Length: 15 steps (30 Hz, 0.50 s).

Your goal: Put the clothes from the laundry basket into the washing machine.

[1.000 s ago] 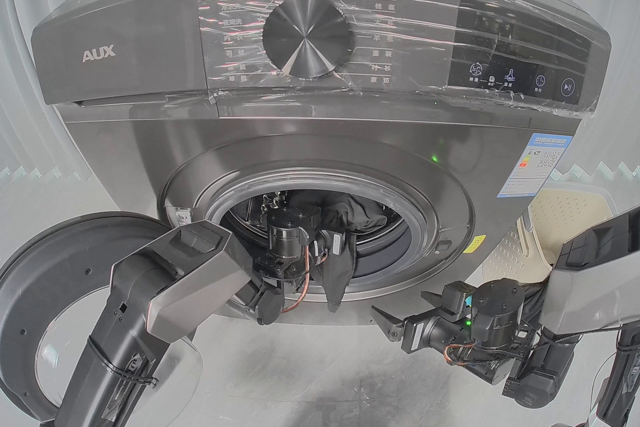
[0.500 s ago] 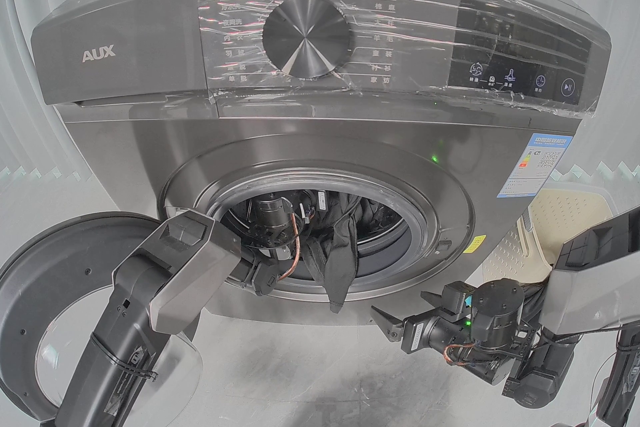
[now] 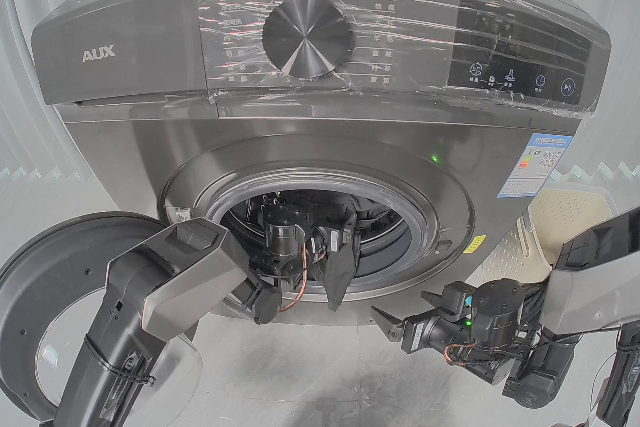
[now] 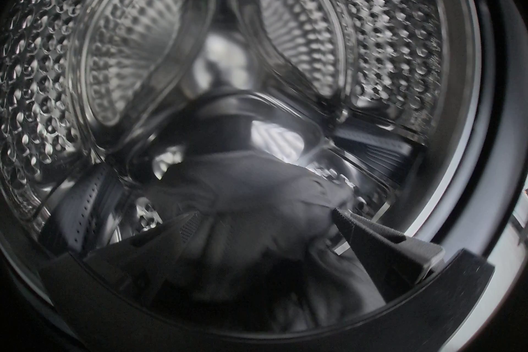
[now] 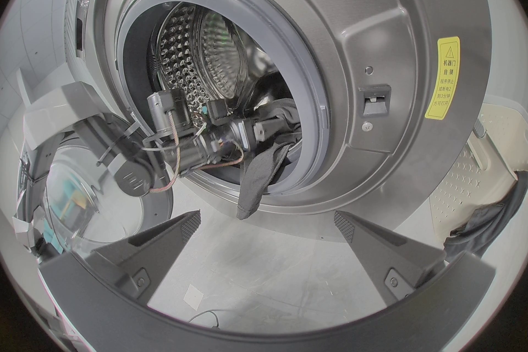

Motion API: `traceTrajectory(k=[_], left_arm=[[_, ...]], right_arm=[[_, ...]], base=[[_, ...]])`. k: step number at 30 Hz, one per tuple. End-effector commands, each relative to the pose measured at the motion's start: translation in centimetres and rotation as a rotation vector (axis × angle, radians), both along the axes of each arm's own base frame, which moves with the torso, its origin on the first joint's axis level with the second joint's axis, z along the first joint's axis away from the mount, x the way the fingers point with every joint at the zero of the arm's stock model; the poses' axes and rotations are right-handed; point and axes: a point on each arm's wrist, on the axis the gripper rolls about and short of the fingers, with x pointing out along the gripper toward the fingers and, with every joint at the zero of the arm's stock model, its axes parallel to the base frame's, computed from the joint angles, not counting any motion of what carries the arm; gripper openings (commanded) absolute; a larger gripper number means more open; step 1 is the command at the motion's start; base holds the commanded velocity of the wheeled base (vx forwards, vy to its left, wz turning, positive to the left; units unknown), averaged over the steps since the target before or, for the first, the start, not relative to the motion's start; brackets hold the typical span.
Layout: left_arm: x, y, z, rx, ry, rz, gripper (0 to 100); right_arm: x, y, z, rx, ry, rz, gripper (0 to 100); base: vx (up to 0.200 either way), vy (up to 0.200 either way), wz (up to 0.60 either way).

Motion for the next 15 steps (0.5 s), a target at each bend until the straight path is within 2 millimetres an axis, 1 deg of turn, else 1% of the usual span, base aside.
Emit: traceTrajectory(k=[1, 9, 13, 14, 15], left_arm=[[-3.2, -0.4, 0.8, 0.032, 0.061, -0.102, 100], [-4.3, 0.0, -0.9, 0.078, 0.112, -0.115, 100], [-4.4, 0.0, -1.2, 0.084, 0.119, -0.117, 100], [-4.4, 0.1, -1.2, 0.084, 0.121, -0.117, 0], [-4.4, 0.1, -1.4, 0.085, 0.122, -0.115, 0]], right_arm=[[0.0, 0.0, 0.0, 0.000, 0.000, 0.001, 100], [0.0, 0.0, 0.0, 0.000, 0.000, 0.001, 100], [0.0, 0.0, 0.0, 0.000, 0.000, 0.001, 100], [0.0, 0.0, 0.0, 0.000, 0.000, 0.001, 100], [0.0, 0.0, 0.0, 0.000, 0.000, 0.001, 100]], base=[[0.000, 0.000, 0.00], [0.000, 0.000, 0.00], [0.000, 0.000, 0.00], [0.000, 0.000, 0.00], [0.000, 0.000, 0.00]])
